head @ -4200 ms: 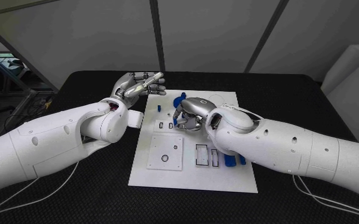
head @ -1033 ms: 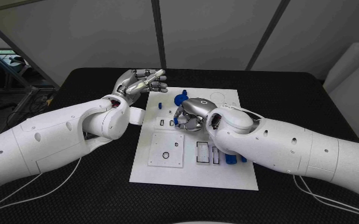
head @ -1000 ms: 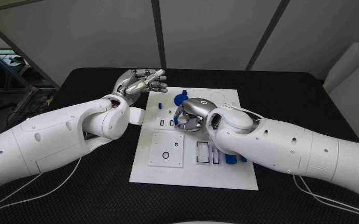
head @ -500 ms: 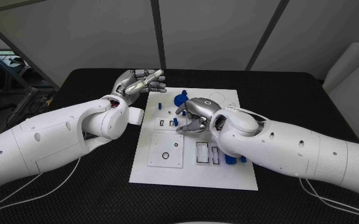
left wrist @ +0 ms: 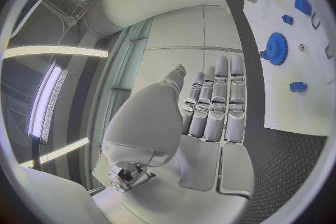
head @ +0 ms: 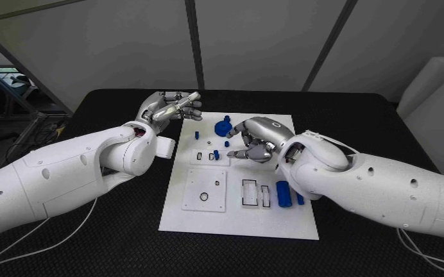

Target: Assemble the parts on the task board

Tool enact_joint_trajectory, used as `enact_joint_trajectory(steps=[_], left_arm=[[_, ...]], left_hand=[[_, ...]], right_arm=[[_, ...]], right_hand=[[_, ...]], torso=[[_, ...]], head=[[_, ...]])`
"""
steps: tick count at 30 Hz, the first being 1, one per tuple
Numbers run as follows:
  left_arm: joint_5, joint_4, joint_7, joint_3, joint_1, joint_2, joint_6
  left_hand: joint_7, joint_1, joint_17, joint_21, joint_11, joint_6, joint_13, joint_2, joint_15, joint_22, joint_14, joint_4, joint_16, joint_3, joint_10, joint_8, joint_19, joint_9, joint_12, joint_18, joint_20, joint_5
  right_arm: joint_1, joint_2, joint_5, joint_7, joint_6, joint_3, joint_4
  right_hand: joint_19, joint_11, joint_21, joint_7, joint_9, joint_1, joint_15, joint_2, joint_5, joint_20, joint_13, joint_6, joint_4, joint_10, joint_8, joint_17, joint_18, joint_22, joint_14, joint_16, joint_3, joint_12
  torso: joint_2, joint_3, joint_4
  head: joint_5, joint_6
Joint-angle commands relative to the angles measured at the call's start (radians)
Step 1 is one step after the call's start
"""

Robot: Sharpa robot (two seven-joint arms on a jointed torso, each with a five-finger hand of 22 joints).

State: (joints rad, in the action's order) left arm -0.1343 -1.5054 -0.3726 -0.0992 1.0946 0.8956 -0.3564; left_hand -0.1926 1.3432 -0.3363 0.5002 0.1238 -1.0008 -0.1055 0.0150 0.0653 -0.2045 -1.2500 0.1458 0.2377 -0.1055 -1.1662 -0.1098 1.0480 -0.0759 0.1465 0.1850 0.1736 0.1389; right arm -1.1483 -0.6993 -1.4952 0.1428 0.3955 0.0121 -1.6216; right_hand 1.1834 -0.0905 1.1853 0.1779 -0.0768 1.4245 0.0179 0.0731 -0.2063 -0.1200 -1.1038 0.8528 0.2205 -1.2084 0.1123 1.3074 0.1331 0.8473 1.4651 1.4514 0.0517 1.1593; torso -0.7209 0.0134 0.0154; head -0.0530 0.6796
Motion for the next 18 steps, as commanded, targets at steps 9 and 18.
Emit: enact_joint_trajectory(steps=[9, 18], left_arm=[[-0.451, -0.019, 0.435, -0.001, 0.010, 0.020, 0.231], [-0.750, -0.018, 0.754, 0.001, 0.073, -0.011, 0.398]], left_hand=[[0.069, -0.093, -0.493, 0.345, -0.075, -0.056, -0.288, 0.017, -0.076, -0.279, -0.089, 0.129, 0.619, 0.185, -0.079, -0.089, 0.129, -0.081, 0.354, -0.020, -0.081, -0.008], [0.091, -0.034, -1.110, 0.840, -0.101, -0.016, -0.555, -0.046, -0.111, -0.952, -0.286, 0.130, 1.226, 0.253, 0.008, -0.204, 0.355, -0.216, 0.658, -0.109, -0.109, -0.006]], right_arm=[[-0.057, -0.169, 0.528, -0.205, -0.118, 0.034, -0.052], [-0.074, -0.218, 0.695, -0.278, -0.114, 0.044, 0.028]], right_hand=[[-0.207, 0.023, -0.373, -0.023, 0.003, 0.053, -0.022, -0.026, -0.011, 0.015, 0.441, 0.083, -0.017, 0.179, 0.028, -0.671, 0.052, -0.407, -0.192, -0.670, 0.020, -0.496], [-0.206, 0.002, -0.625, -0.016, 0.009, 0.074, 0.005, 0.000, -0.016, -0.022, 0.838, 0.138, 0.013, 0.002, -0.010, -0.854, 0.050, -0.568, -0.172, -1.090, 0.081, -0.946]], torso=[[0.026, -0.0029, 0.0027], [0.056, -0.0104, -0.0002]], head=[[-0.009, 0.006], [-0.017, 0.023]])
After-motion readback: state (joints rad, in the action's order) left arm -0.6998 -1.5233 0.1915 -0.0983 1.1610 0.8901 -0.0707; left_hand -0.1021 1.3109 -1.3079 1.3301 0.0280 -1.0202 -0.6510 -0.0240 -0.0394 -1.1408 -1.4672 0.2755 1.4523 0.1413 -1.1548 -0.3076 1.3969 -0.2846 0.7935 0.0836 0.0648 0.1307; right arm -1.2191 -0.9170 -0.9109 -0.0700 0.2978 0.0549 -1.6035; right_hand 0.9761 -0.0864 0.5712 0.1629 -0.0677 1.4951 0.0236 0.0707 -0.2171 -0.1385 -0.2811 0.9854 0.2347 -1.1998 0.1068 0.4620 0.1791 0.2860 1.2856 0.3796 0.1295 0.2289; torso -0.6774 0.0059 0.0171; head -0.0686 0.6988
